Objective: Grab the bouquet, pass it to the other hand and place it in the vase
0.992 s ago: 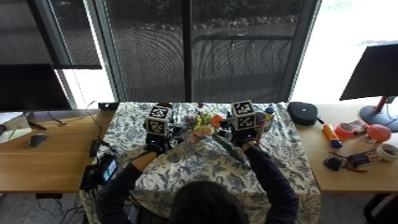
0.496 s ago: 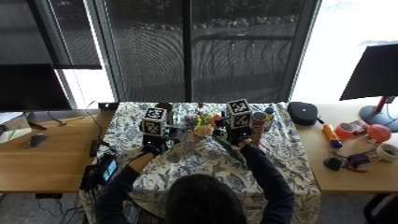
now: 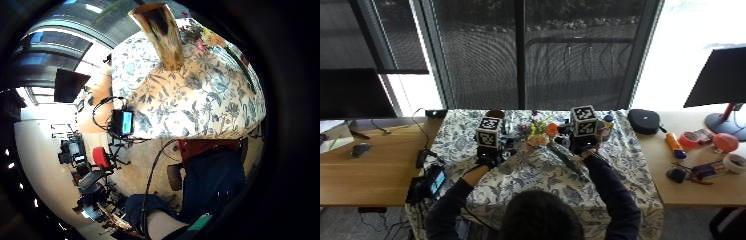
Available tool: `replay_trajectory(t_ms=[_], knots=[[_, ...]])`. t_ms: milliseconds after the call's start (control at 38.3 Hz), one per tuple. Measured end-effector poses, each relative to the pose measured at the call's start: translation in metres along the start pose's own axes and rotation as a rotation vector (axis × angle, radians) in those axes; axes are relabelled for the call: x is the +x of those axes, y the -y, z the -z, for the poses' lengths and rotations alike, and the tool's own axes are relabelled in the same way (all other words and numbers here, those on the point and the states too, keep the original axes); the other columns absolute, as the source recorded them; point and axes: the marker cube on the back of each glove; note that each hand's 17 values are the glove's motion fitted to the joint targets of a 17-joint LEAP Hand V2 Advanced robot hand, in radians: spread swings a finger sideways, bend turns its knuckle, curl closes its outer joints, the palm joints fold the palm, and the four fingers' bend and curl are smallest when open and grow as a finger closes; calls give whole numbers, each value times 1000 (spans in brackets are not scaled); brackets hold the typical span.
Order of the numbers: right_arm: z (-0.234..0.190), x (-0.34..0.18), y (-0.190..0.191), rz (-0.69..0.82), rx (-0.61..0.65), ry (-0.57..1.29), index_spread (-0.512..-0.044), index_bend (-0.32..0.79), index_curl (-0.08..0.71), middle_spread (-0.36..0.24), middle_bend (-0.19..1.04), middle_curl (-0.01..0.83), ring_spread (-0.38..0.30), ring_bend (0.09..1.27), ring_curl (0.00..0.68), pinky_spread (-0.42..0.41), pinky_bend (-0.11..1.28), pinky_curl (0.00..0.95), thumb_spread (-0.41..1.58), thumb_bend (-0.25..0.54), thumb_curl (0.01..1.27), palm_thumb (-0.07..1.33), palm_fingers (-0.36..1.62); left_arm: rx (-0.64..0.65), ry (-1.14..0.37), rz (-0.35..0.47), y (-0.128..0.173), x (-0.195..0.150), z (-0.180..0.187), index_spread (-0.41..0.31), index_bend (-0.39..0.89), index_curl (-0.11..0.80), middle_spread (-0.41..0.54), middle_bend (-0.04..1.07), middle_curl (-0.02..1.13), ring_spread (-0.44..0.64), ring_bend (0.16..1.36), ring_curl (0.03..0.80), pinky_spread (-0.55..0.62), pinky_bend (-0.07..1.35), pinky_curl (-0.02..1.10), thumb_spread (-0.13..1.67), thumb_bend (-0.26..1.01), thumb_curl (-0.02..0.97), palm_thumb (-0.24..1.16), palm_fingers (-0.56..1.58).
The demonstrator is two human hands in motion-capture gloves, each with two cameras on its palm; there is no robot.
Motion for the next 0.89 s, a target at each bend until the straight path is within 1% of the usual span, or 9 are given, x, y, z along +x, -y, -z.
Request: replay_trajectory(t_ms=[183, 365, 470, 522, 574, 652, 731, 809, 887], knots=[[7, 12, 9, -47, -39, 38, -313, 107, 181, 11, 185, 265, 39, 542, 279, 172, 561, 327, 1157, -17, 205, 238, 316, 28, 8, -37, 4, 4, -2, -16, 131, 168, 281, 229, 280, 375, 699, 249, 382, 511, 289, 1009, -31, 206, -18, 61], [-10, 40, 46, -151, -92, 89, -293, 92, 173, -1, 245, 299, 26, 555, 284, 168, 545, 325, 1161, -16, 217, 241, 380, 50, 28, -49, 5, 6, -5, -22, 134, 187, 278, 218, 292, 372, 700, 252, 383, 503, 296, 1017, -32, 215, -19, 65], [-34, 62, 77, -218, -127, 136, -274, 94, 172, -18, 256, 312, 17, 571, 294, 160, 541, 328, 1149, -12, 228, 261, 415, 91, 41, -48, 7, 8, -6, -24, 136, 196, 276, 218, 299, 366, 695, 252, 384, 496, 299, 1024, -30, 222, -15, 70], [-45, 71, 88, -245, -141, 150, -265, 90, 169, -12, 262, 318, 13, 576, 297, 158, 545, 331, 1141, -10, 235, 275, 431, 102, 47, -44, 5, 9, -5, -24, 134, 199, 273, 216, 302, 365, 694, 253, 384, 494, 301, 1026, -30, 225, -16, 70], [-52, 76, 92, -267, -154, 155, -255, 87, 167, -12, 257, 321, 11, 595, 305, 152, 546, 334, 1136, -13, 239, 280, 449, 107, 53, -40, 5, 9, -5, -25, 132, 202, 272, 218, 307, 364, 693, 253, 384, 491, 302, 1030, -28, 227, -12, 72], [-70, 85, 96, -292, -169, 167, -237, 92, 169, -38, 260, 328, 2, 609, 312, 146, 540, 335, 1131, -6, 249, 307, 477, 124, 54, -49, 6, 9, -8, -25, 139, 209, 267, 212, 310, 362, 692, 255, 385, 485, 303, 1033, -25, 231, -8, 77], [-93, 94, 101, -309, -192, 183, -226, 98, 170, -36, 266, 335, -13, 614, 315, 134, 525, 332, 1123, 0, 262, 350, 512, 138, 59, -58, 6, 9, -10, -25, 139, 215, 264, 211, 313, 361, 688, 255, 385, 480, 305, 1039, -25, 234, -8, 80], [-114, 99, 99, -324, -241, 199, -216, 100, 174, -59, 268, 341, -25, 620, 321, 125, 517, 335, 1115, -5, 271, 374, 541, 159, 56, -66, 12, 10, -14, -26, 140, 221, 262, 209, 317, 357, 685, 256, 385, 473, 305, 1043, -26, 237, -8, 87], [-141, 103, 98, -340, -291, 228, -209, 103, 178, -60, 262, 345, -35, 622, 326, 112, 513, 336, 1109, -12, 276, 384, 569, 158, 50, -67, 13, 13, -16, -26, 140, 224, 254, 207, 320, 356, 676, 253, 383, 472, 307, 1045, -26, 240, -9, 97]])
